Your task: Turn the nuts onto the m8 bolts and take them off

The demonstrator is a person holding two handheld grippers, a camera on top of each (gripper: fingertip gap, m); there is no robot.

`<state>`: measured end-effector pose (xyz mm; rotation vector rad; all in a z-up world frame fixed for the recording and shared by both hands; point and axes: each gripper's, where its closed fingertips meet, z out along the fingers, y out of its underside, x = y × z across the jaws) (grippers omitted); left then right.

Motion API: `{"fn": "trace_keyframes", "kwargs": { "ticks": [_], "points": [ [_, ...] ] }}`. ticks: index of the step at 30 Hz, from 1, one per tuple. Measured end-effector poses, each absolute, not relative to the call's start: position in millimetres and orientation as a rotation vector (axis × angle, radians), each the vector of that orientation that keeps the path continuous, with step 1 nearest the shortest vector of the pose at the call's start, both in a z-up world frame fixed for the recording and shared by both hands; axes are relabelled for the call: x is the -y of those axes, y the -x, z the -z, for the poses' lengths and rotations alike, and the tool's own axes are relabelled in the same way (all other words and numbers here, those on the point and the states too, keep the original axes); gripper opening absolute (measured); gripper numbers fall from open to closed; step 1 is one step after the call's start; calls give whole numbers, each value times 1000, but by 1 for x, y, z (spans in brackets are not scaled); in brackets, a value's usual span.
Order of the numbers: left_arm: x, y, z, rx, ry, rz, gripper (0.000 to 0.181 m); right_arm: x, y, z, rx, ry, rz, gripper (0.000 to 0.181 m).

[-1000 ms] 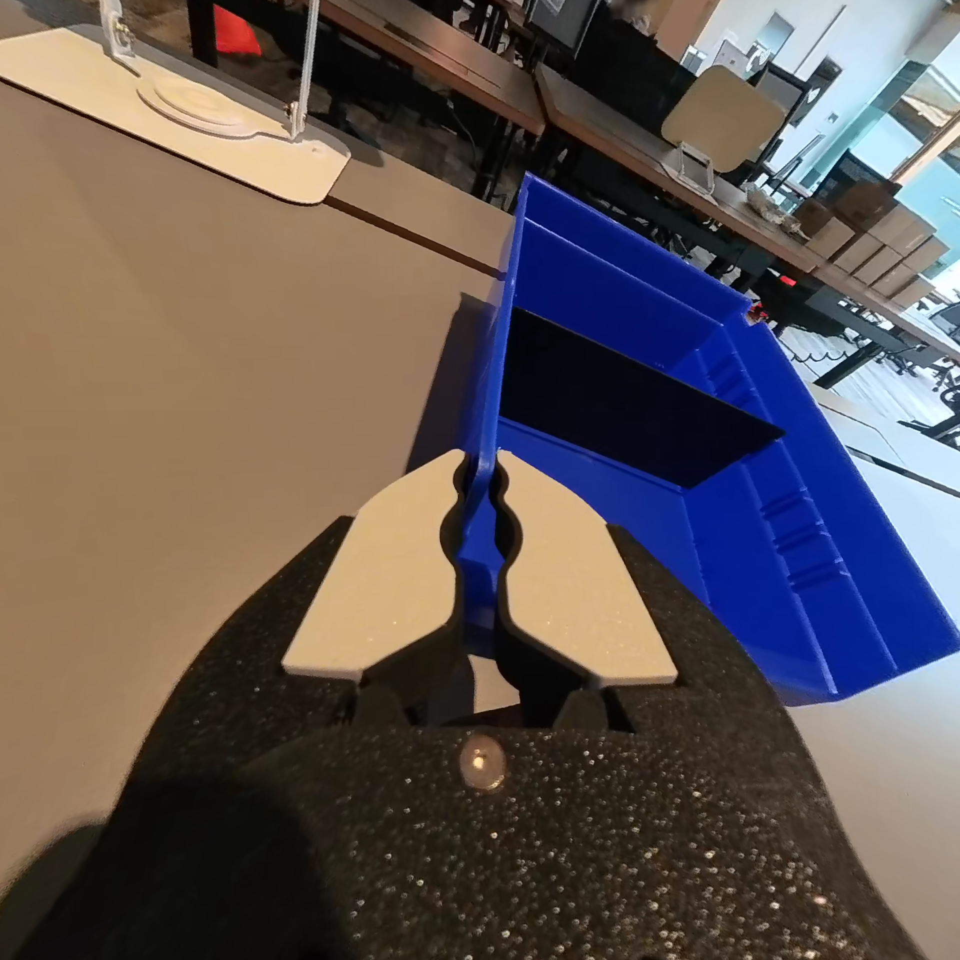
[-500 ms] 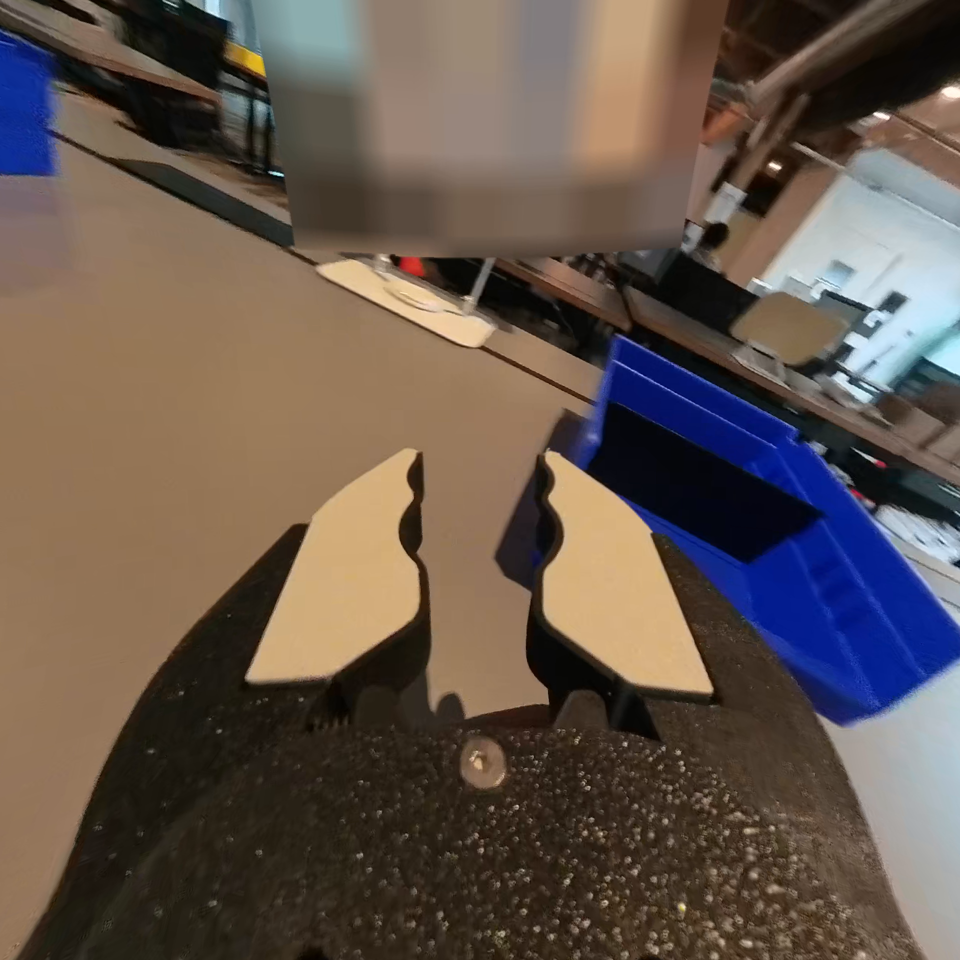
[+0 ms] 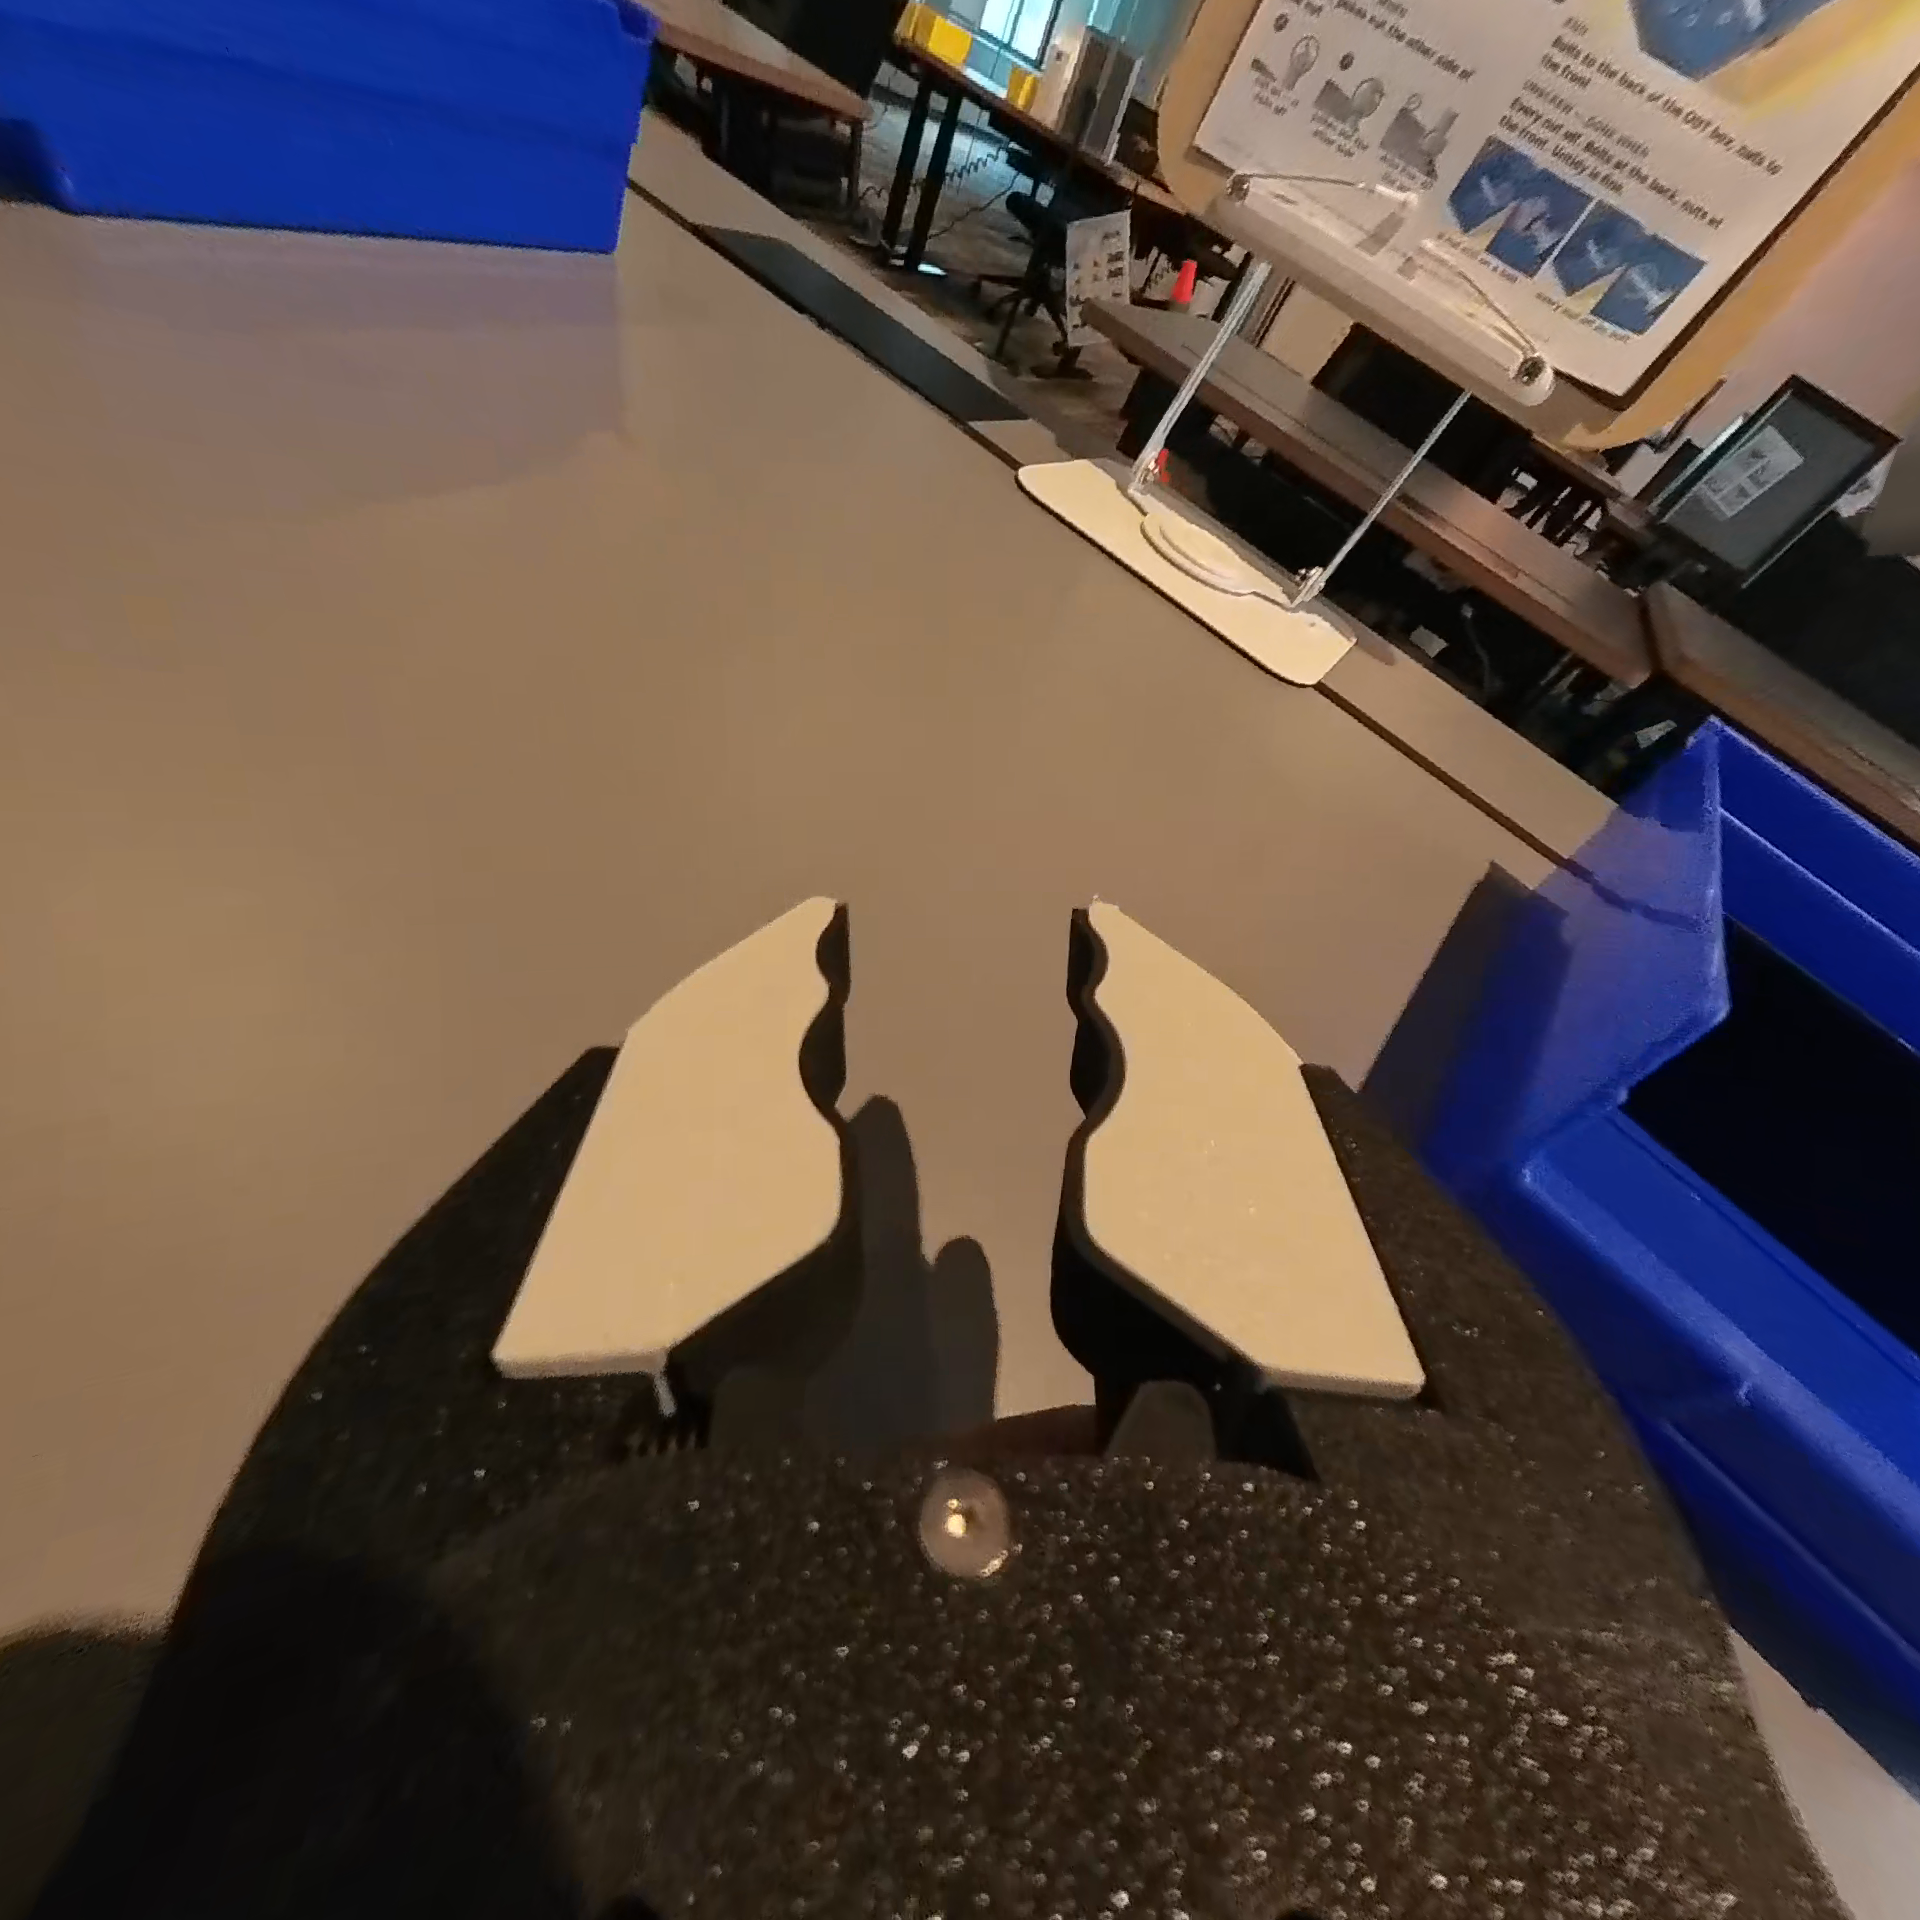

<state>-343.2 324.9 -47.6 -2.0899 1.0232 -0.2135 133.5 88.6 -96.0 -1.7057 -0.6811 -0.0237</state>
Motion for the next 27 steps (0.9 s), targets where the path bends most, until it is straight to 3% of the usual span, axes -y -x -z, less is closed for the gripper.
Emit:
{"fn": "trace_keyframes", "kwargs": {
  "ticks": [11,27],
  "points": [
    [-305,383,123,-1407,2405,-150,41,-95,-125,112,796,1759,66,40],
    [-314,349,162,-1133,2663,-158,34,-95,-126,114,820,1743,143,39]
  ]
}}
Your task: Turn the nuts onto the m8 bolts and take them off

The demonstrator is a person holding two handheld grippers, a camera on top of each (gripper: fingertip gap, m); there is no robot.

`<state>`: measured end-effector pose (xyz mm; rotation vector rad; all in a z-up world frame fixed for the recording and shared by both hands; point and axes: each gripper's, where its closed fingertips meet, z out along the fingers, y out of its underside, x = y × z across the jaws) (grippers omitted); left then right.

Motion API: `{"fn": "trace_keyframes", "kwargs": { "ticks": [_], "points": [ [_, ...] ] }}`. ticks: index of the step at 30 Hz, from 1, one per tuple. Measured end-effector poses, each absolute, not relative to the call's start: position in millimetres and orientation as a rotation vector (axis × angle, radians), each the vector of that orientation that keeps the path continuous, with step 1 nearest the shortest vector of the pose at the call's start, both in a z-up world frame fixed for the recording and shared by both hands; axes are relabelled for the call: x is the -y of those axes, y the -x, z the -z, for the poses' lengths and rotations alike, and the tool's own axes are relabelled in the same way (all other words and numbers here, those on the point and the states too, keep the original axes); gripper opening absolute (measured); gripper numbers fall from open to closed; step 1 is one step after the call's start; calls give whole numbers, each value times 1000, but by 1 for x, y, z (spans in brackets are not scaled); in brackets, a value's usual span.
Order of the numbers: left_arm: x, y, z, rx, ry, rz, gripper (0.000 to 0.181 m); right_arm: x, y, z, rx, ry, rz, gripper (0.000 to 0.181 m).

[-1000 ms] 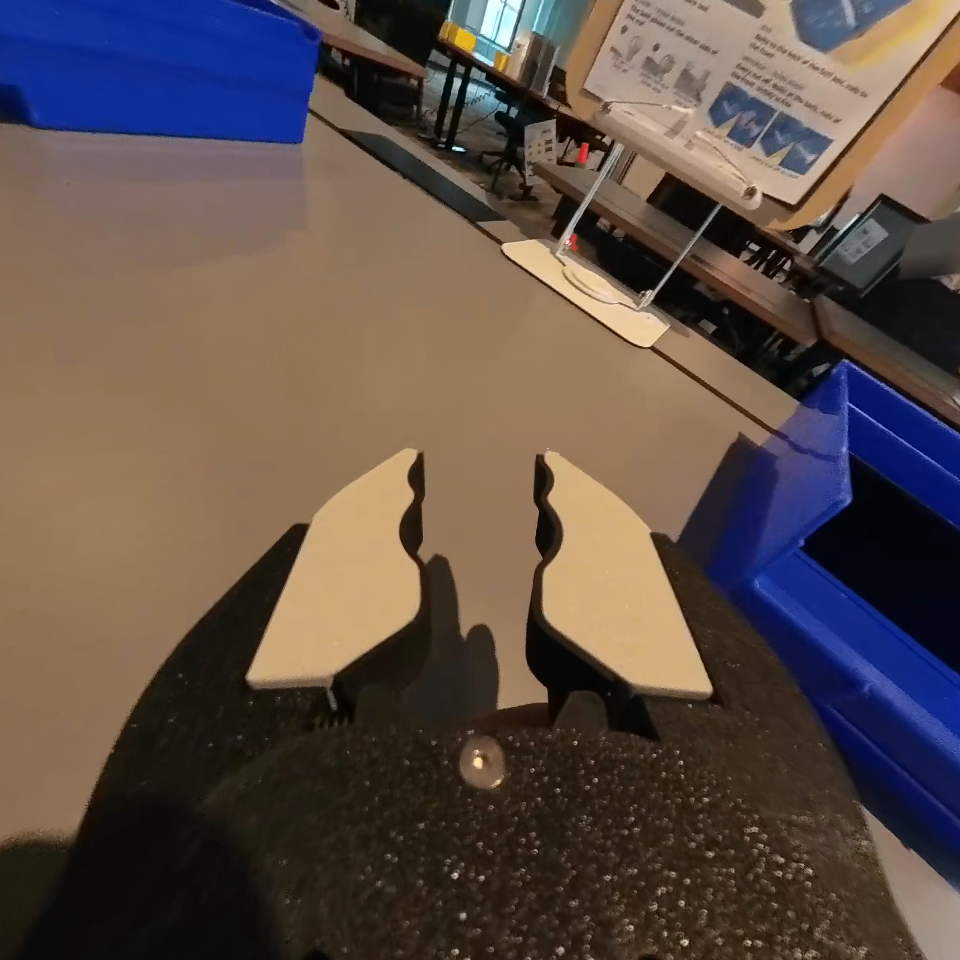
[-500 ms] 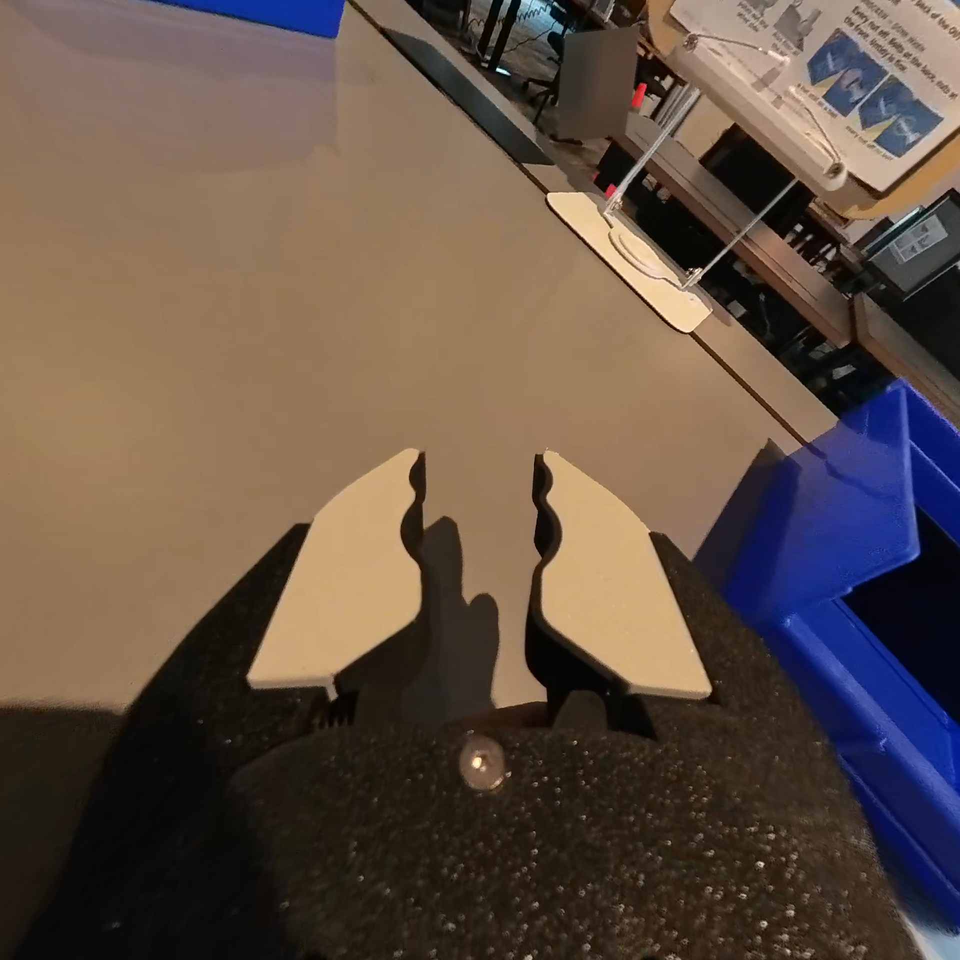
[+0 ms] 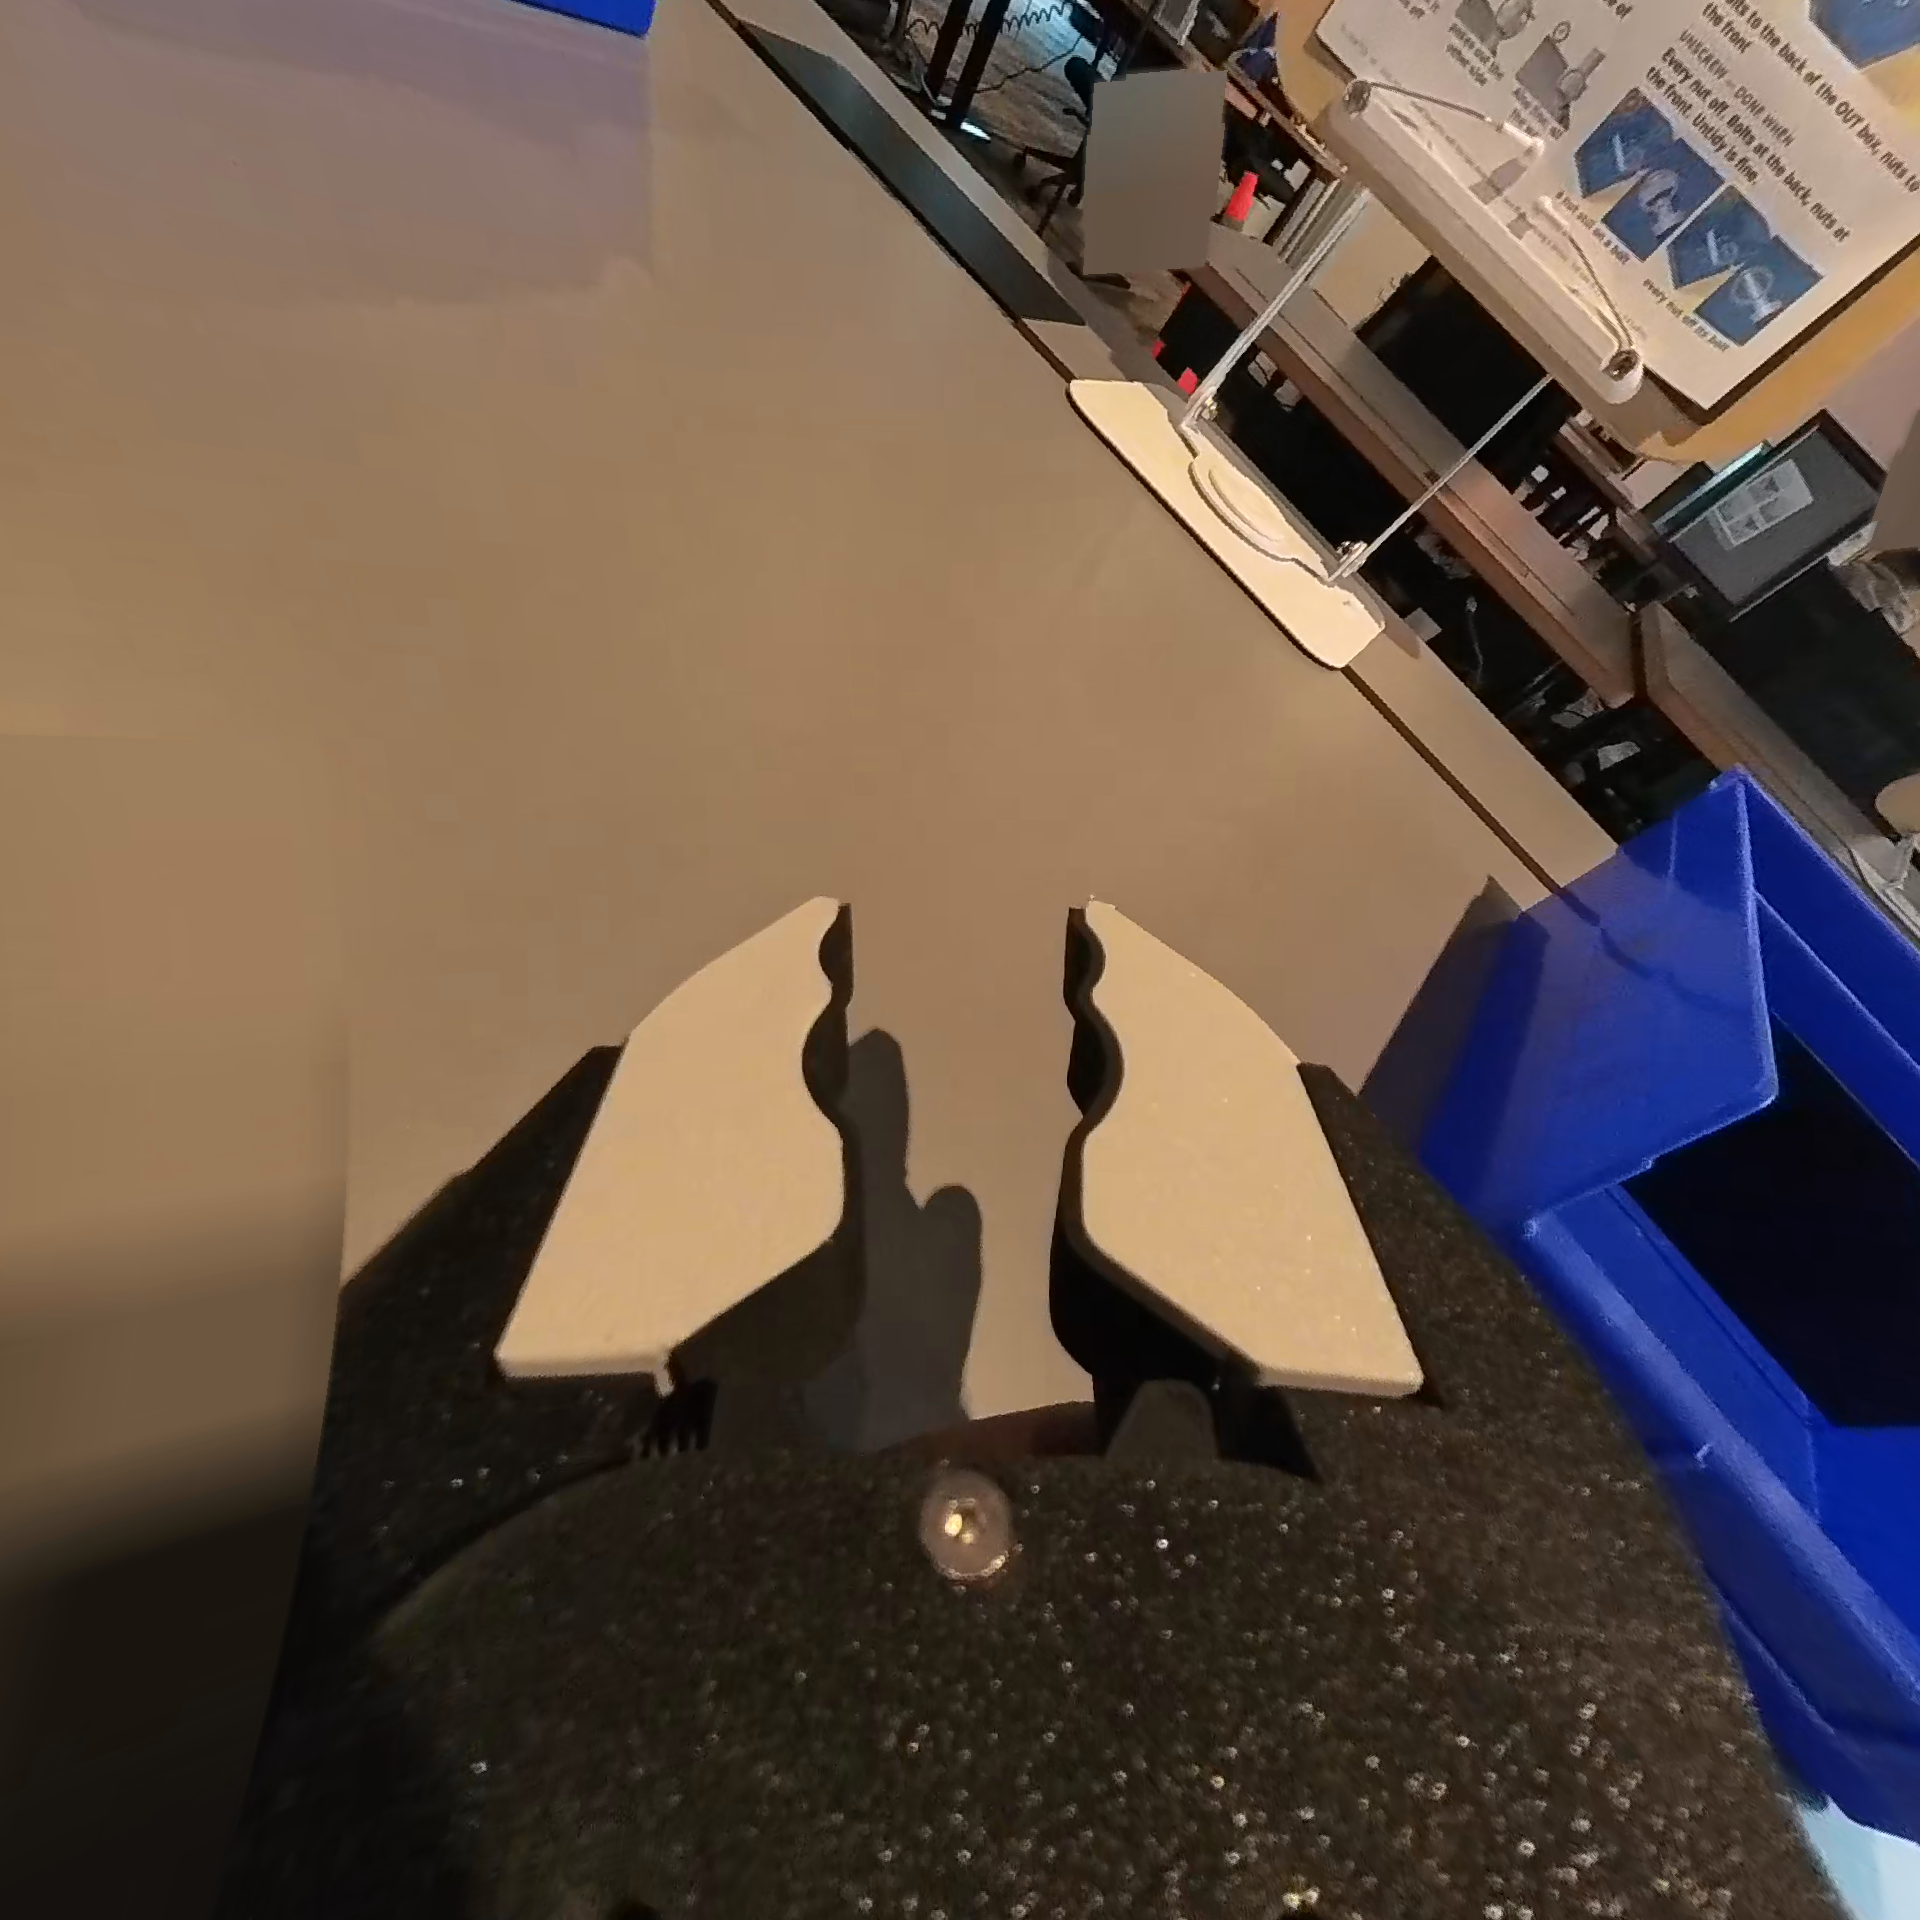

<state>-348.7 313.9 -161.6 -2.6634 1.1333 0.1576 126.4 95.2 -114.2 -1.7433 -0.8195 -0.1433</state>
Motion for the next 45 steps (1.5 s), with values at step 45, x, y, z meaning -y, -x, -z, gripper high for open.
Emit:
{"fn": "trace_keyframes", "kwargs": {
  "ticks": [45],
  "points": [
    [-270,-17,61,-892,1293,318,13,-273,-70,26,566,1553,-392,39]
  ]
}}
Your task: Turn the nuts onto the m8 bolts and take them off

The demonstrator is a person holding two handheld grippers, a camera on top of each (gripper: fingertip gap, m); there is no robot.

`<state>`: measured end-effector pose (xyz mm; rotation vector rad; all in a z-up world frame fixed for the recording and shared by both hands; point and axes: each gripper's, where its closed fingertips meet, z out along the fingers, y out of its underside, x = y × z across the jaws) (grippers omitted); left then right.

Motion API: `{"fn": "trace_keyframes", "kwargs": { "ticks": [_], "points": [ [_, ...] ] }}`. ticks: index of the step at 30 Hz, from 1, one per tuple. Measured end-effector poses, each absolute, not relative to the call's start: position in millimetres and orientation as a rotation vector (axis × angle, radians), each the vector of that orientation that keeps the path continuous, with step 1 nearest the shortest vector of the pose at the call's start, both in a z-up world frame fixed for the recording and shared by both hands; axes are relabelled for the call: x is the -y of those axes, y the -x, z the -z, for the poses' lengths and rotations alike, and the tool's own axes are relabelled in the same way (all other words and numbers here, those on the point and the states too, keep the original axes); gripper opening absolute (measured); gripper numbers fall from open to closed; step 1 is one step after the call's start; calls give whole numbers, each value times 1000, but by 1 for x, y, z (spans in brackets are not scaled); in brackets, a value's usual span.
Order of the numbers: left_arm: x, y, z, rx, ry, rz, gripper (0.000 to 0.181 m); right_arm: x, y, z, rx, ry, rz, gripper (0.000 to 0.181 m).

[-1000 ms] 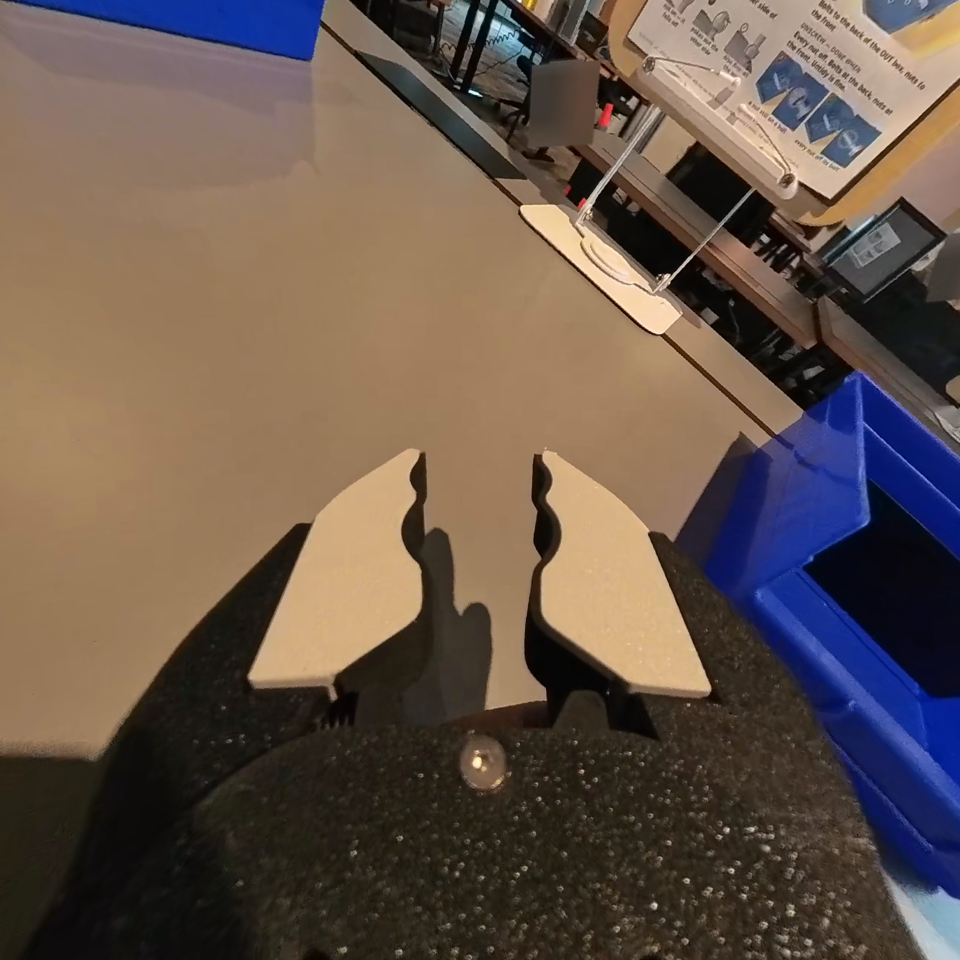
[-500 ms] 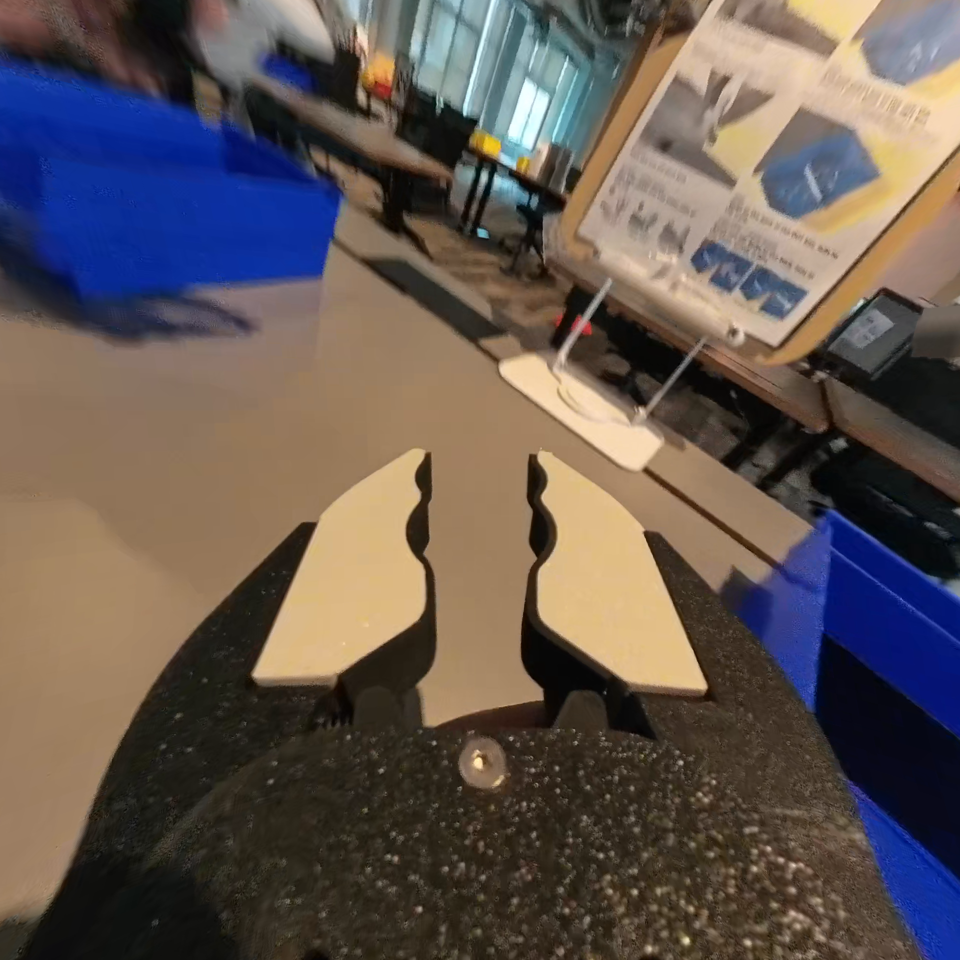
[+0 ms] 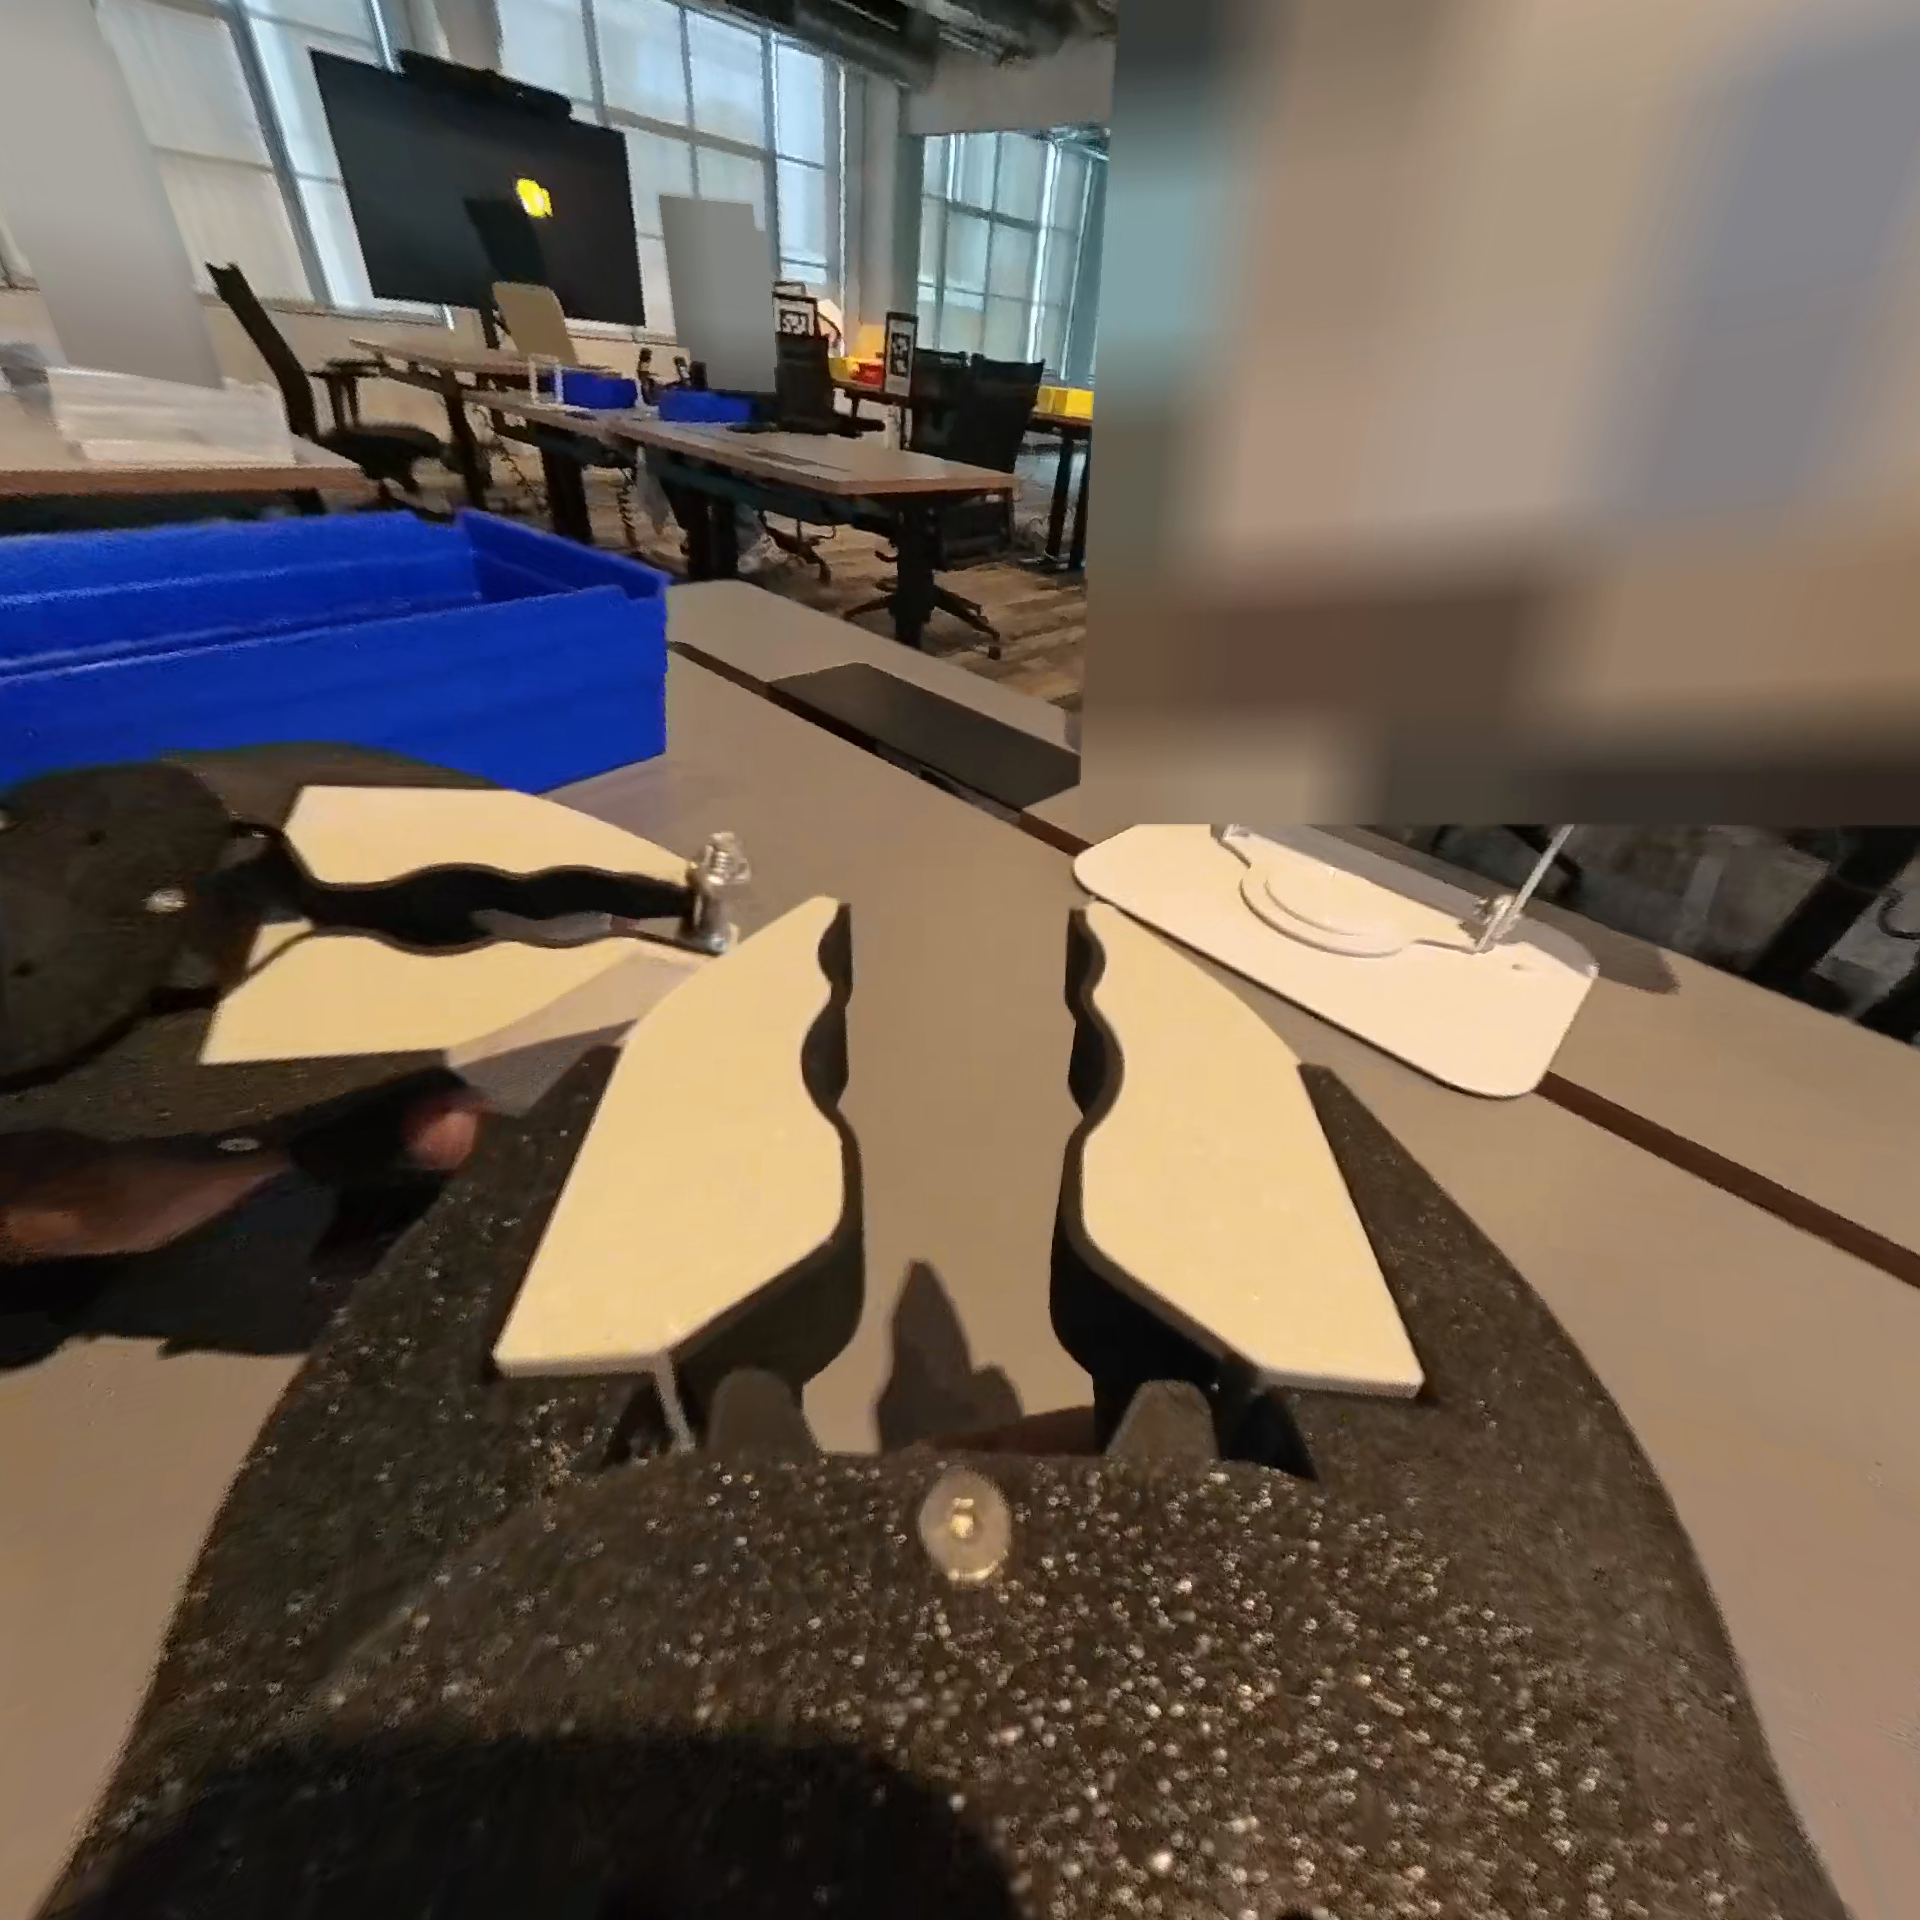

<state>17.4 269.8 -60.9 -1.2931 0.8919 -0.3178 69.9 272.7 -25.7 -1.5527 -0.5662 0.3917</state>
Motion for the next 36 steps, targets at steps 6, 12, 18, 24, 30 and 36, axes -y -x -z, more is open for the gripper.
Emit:
{"fn": "trace_keyframes", "kwargs": {
  "ticks": [6,12,18,24,30,36],
  "points": [
    [-270,-21,68,-958,1273,237,13,-274,-71,39,521,1460,-433,38],
    [-272,-13,63,-937,1267,255,13,-272,-69,48,498,1448,-484,37],
    [-266,-12,57,-964,1208,174,13,-273,-68,47,521,1405,-384,33],
    [-260,-8,51,-987,1136,71,13,-262,-59,44,576,1353,-388,34],
    [-243,-9,50,-1063,1028,-98,13,-234,-54,38,608,1339,-526,34],
    [-209,-20,43,-1128,895,-169,13,-196,-58,35,639,1322,-644,33]
  ]
}}
